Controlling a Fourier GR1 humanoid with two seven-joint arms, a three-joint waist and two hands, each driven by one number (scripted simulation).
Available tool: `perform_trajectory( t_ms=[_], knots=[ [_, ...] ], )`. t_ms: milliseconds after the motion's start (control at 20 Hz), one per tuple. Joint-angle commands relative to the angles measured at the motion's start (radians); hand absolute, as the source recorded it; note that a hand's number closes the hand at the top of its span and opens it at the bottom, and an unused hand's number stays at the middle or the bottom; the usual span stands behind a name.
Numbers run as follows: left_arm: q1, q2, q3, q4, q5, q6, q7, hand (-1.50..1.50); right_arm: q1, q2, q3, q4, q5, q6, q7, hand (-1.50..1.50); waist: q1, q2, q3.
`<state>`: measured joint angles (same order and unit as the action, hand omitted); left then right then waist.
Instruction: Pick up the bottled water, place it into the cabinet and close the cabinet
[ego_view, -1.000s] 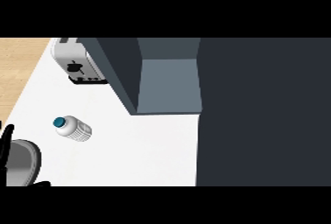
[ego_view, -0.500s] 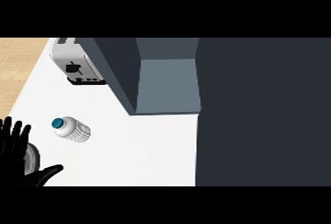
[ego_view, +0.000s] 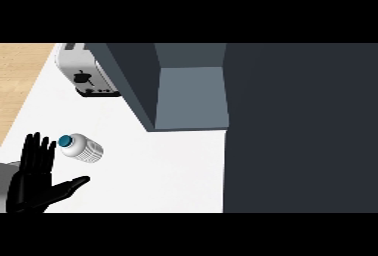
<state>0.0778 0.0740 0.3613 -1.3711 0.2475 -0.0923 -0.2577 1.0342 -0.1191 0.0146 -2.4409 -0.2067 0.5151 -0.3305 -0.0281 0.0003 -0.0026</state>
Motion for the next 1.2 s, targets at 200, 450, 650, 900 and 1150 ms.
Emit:
perform_trajectory(
  t_ms=[200,450,650,900,1150],
  knots=[
    [-0.085,0.009,0.022,0.23,-0.014,-0.024,-0.145,-1.5,0.1,-0.018,-0.062,-0.215,-0.115,0.008,0.036,-1.5,0.008,0.0,0.001],
    [-0.205,0.065,0.077,0.479,-0.025,-0.022,-0.265,-1.5,0.145,-0.03,-0.105,-0.163,-0.118,0.058,-0.054,-1.5,-0.007,0.001,0.0],
    [-0.274,0.092,0.098,0.6,-0.029,-0.015,-0.319,-1.5,0.116,-0.016,-0.076,-0.174,-0.086,0.036,-0.034,-1.5,0.002,0.005,-0.001],
    [-0.328,0.082,0.112,0.732,-0.024,-0.034,-0.42,-1.5,0.18,-0.026,-0.124,-0.167,-0.123,0.069,-0.079,-1.5,-0.004,0.004,-0.001],
    [-0.365,0.109,0.126,0.834,0.019,-0.177,-0.448,-1.5,0.132,-0.055,-0.19,-0.124,-0.143,0.07,-0.101,-1.5,0.005,0.007,-0.001]
  ],
)
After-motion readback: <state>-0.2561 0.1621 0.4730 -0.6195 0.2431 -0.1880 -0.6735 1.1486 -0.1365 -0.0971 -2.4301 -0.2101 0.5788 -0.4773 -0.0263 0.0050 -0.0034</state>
